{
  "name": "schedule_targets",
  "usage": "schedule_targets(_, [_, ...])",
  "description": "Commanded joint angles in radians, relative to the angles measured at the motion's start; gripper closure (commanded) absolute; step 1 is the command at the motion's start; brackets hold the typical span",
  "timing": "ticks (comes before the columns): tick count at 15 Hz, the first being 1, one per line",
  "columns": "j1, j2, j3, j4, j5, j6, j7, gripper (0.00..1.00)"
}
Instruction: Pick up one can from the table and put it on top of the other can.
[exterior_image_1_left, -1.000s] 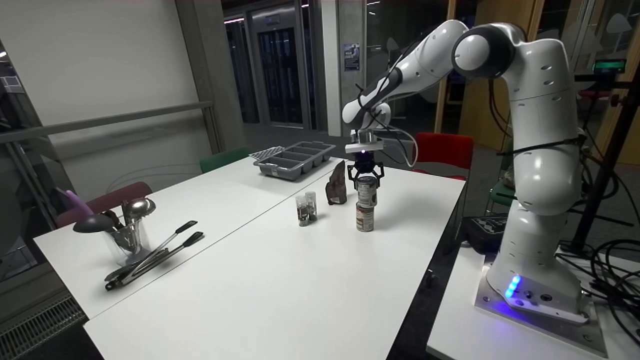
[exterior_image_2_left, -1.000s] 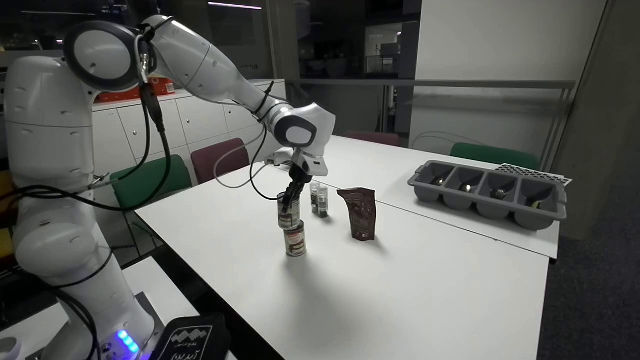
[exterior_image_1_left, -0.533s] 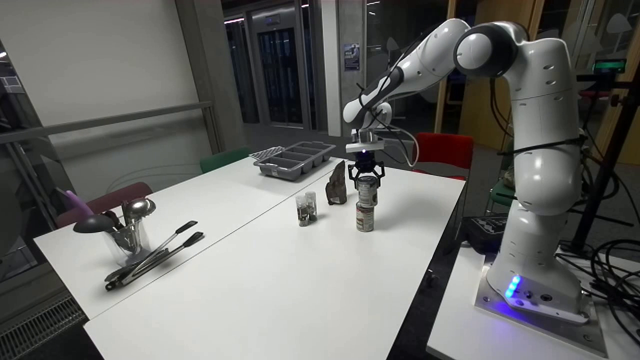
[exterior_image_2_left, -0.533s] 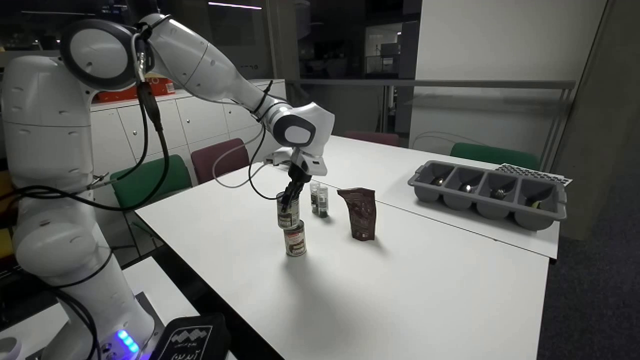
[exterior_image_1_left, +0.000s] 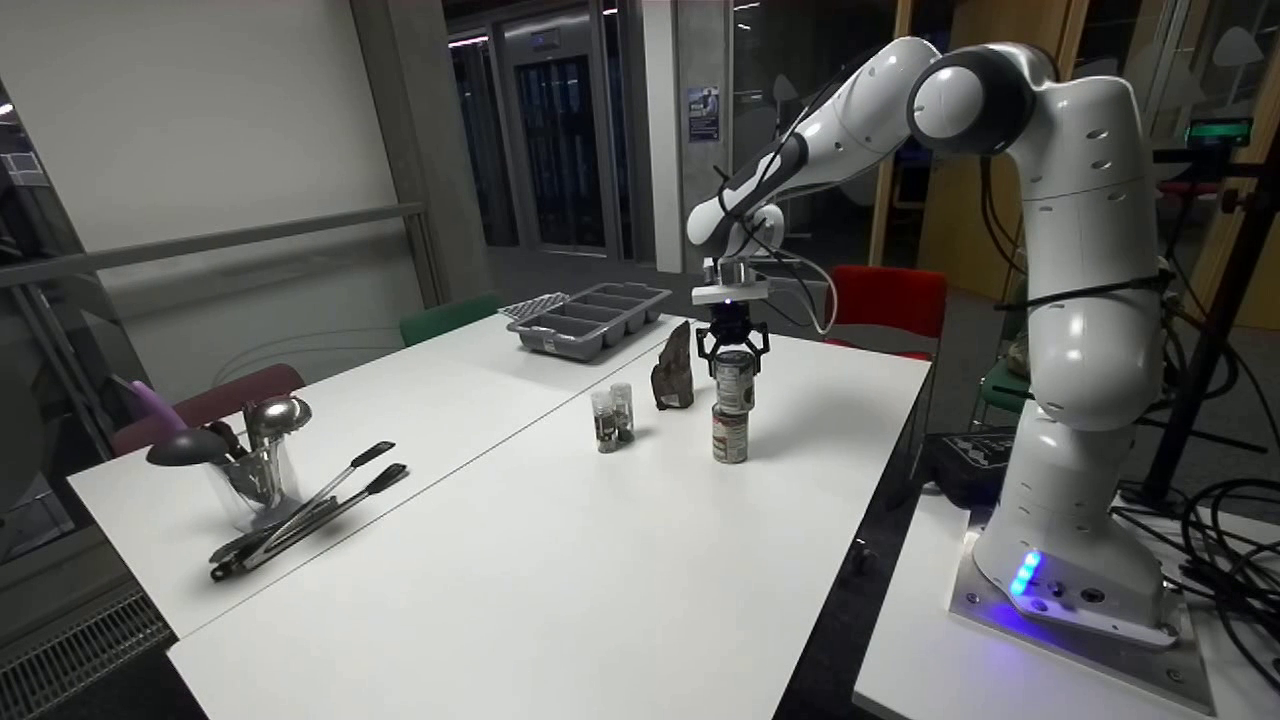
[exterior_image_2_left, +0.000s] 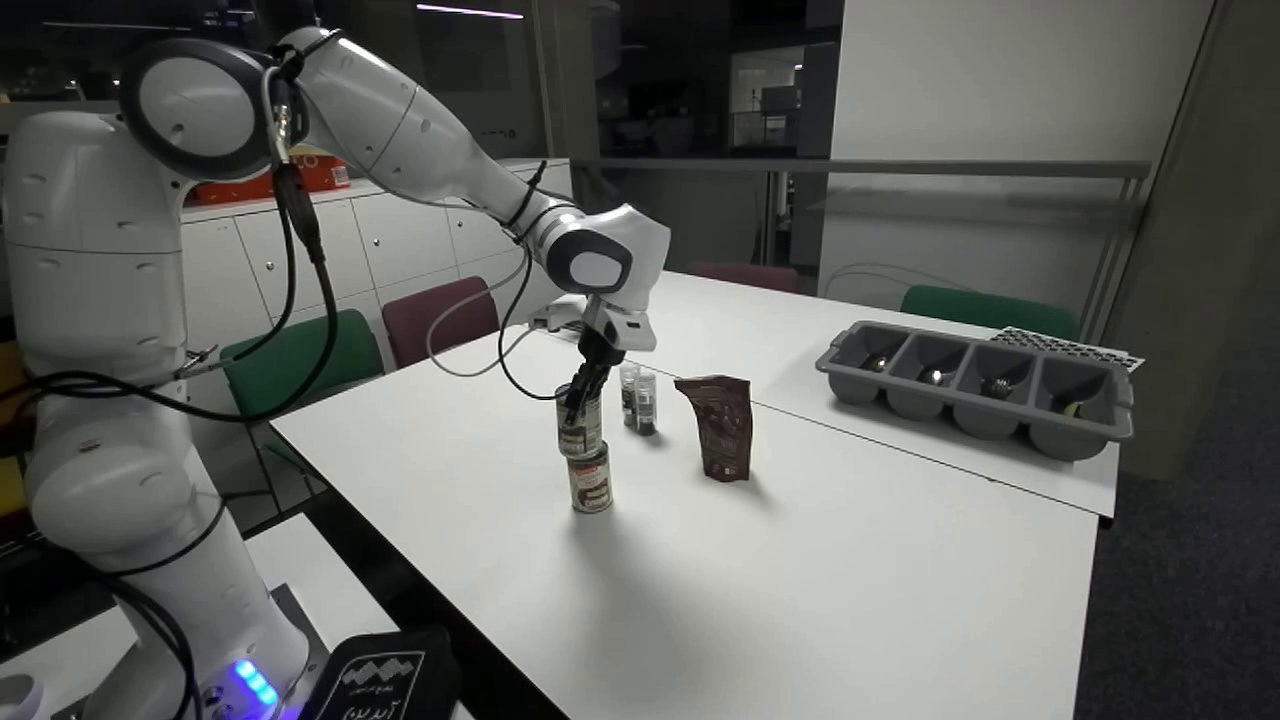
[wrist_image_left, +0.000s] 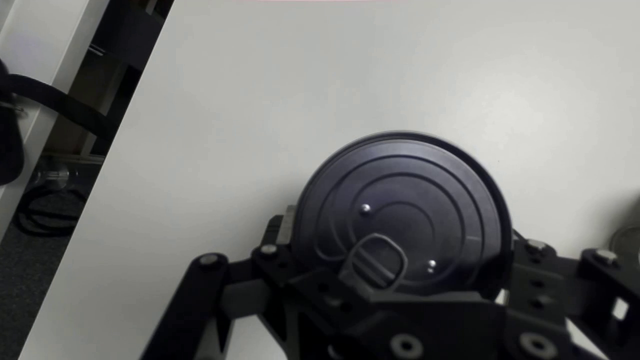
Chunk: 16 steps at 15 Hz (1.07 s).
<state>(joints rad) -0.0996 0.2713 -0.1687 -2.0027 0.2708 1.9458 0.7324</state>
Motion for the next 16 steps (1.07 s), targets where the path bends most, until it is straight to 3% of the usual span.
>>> schedule_targets(1, [-0.003, -0.024, -0.003, 0.000, -0.009, 0.007, 0.011, 0.43])
schedule_targets(16, [-0.005, 0.016, 0.002, 0.061, -0.007, -0.017, -0.002, 0.43])
